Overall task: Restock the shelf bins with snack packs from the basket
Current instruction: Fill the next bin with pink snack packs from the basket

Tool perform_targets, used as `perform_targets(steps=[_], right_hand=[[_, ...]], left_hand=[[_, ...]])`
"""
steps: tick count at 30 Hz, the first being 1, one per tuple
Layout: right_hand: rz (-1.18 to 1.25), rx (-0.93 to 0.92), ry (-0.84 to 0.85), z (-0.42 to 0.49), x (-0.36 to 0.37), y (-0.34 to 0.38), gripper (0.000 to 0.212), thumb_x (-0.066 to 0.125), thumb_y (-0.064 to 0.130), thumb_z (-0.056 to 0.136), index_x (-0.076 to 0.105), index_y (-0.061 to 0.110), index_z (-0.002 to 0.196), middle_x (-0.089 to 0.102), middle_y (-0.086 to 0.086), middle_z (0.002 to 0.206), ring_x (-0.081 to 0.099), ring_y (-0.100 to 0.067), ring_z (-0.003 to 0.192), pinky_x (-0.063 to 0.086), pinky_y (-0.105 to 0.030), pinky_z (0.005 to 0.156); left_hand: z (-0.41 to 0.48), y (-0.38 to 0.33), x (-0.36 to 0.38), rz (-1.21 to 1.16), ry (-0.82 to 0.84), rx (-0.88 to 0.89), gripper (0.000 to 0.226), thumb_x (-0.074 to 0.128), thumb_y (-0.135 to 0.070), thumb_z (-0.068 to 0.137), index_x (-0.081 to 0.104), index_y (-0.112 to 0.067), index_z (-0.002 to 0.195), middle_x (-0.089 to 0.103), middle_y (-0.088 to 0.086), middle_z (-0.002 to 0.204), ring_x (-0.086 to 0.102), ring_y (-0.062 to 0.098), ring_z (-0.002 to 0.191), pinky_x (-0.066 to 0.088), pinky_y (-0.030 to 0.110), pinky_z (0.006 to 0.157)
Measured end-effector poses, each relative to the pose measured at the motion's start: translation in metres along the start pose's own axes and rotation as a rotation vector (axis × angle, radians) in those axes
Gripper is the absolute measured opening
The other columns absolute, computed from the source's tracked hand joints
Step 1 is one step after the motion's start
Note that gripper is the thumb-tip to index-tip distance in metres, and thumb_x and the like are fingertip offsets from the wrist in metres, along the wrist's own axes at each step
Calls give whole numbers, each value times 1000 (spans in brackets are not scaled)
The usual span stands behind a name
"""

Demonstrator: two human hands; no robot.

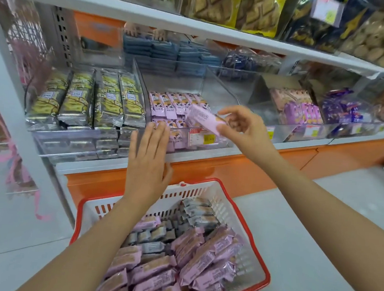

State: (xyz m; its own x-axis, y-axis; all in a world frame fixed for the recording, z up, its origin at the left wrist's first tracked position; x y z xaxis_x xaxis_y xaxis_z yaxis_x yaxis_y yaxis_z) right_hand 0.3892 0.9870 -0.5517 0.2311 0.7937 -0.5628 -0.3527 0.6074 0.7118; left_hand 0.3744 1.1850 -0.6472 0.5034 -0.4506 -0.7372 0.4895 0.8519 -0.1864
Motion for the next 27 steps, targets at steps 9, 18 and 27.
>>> perform_targets(steps=[9,18,27], right_hand=[[-472,239,145,71,68,-21,18,71,24,83,72,19,101,61,-1,92,59,-14,79,35,-22,69],[-531,401,252,81,92,-44,21,73,22,84,74,10,101,61,-7,132,60,-22,113,44,-24,78],[-312,190,47,73,81,-28,12,65,14,87,77,10,89,73,-5,90,66,-19,86,54,-34,80]], left_hand=[[-4,10,17,120,82,30,90,65,-14,76,23,-5,155,14,10,164,9,29,152,11,57,120],[-4,12,17,102,101,40,91,65,-10,75,22,-5,155,17,10,164,11,28,152,7,55,121],[-8,12,10,63,100,93,83,57,-12,79,23,-5,155,14,9,165,9,28,153,7,54,122]])
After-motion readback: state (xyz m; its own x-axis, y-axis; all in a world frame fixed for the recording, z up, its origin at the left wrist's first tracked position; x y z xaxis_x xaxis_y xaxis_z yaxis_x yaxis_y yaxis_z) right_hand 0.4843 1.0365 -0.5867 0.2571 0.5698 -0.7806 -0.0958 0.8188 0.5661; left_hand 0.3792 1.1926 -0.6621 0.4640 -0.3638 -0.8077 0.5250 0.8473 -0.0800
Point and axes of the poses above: each hand's wrist, its own z-axis towards the middle knuckle, its own x-axis out of the palm, y = z × x, the point moved 10 cm from there along z, towards the middle knuckle
